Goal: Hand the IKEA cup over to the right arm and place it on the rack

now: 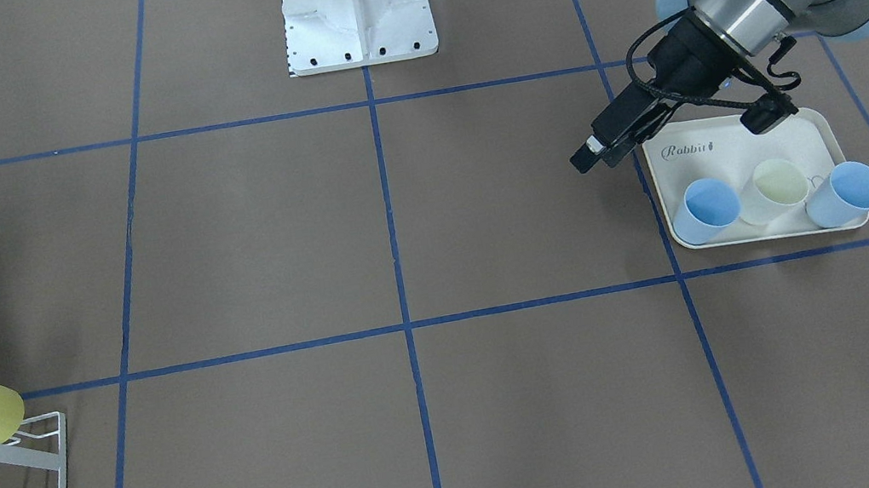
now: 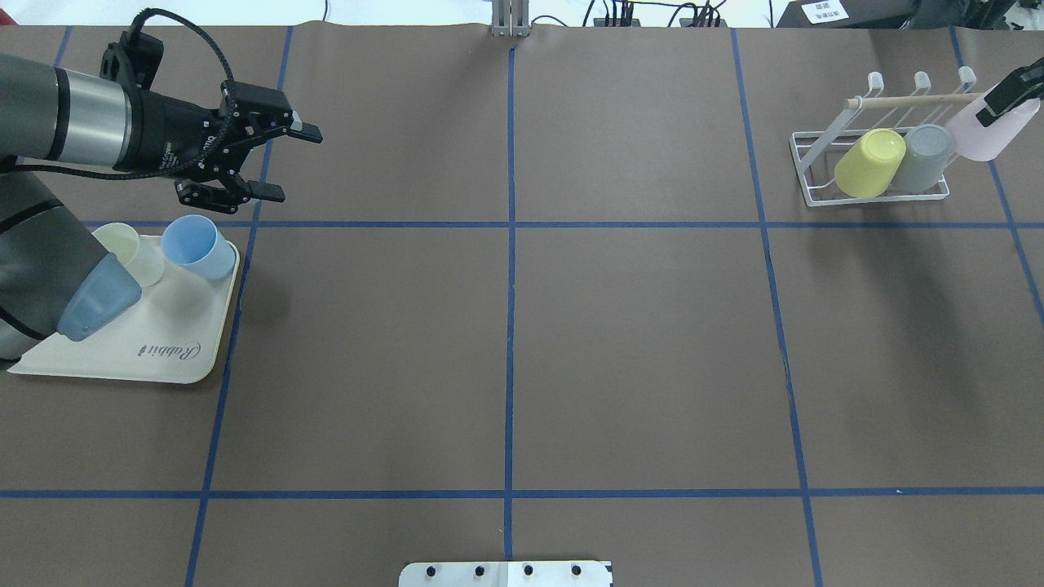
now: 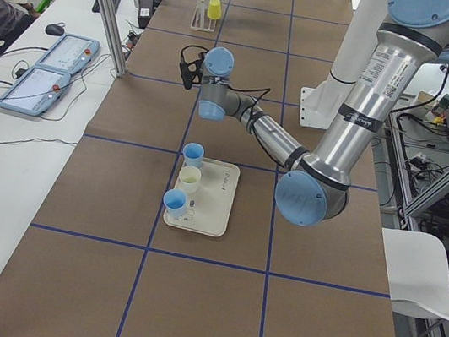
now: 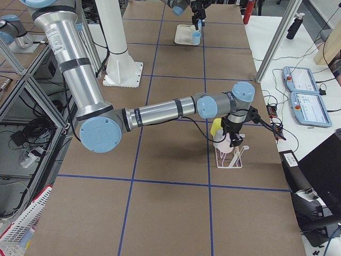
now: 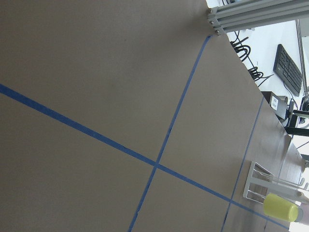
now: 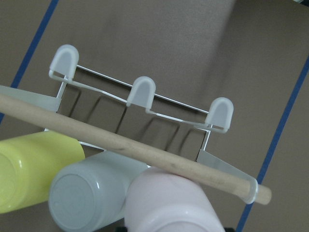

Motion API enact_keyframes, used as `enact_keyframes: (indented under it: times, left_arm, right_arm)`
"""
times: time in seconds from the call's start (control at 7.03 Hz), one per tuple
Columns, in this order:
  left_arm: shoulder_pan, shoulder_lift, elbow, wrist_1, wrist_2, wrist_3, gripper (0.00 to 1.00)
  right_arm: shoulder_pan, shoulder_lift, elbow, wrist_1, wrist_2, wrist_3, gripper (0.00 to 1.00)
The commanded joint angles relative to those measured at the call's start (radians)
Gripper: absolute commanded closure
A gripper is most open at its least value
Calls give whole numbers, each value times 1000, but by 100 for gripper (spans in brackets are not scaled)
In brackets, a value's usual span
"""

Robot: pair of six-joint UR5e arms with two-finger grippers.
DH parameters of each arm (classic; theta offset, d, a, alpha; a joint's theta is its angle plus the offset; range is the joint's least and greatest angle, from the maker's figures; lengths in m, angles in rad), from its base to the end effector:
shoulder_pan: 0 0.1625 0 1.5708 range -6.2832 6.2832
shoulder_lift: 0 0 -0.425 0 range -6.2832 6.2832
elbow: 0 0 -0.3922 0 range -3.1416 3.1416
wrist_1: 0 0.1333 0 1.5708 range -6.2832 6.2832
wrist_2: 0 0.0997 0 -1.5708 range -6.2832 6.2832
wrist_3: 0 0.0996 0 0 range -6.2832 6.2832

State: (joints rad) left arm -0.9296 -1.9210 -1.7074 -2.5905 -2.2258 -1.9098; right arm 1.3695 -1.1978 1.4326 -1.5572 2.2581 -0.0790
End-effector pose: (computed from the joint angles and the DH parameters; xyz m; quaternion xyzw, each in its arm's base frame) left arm 0.2873 -0.5064 0.2838 -0.0360 0.6879 -0.2321 0.6867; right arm -0.0616 -0.6527 0.5171 0.0960 -0.3408 -0.1718 0.9193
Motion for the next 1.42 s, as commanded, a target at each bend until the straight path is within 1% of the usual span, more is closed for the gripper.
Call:
enact_keyframes:
  times: [0.0, 0.14, 0.28, 0.71, 0.85, 1.0, 1.14, 1.28]
  left_arm:
    - [2, 0, 2, 0, 0, 0, 0]
    - [2, 0, 3, 1, 0, 0, 0]
    - [2, -1, 3, 0, 0, 0, 0]
    - [0, -1, 6, 13, 0, 14, 0]
    - [-9, -1, 5, 60, -2, 87, 0]
    - [-15, 5, 2, 146, -2, 203, 0]
    - [-37, 40, -15, 215, -2, 315, 0]
    - [-79, 122, -30, 219, -3, 439, 0]
  right_arm:
    - [-4, 24, -43, 2, -3, 1, 61]
    - [-12, 29, -63, 5, -2, 1, 31]
    - [-18, 29, -63, 6, -2, 8, 0]
    - [-15, 46, -63, 5, 4, 10, 0]
    - [-13, 52, -63, 5, 6, 11, 0]
    - [-10, 70, -63, 0, 9, 18, 0]
    - [-10, 70, -63, 2, 11, 22, 0]
    - [-10, 72, -61, 3, 15, 22, 0]
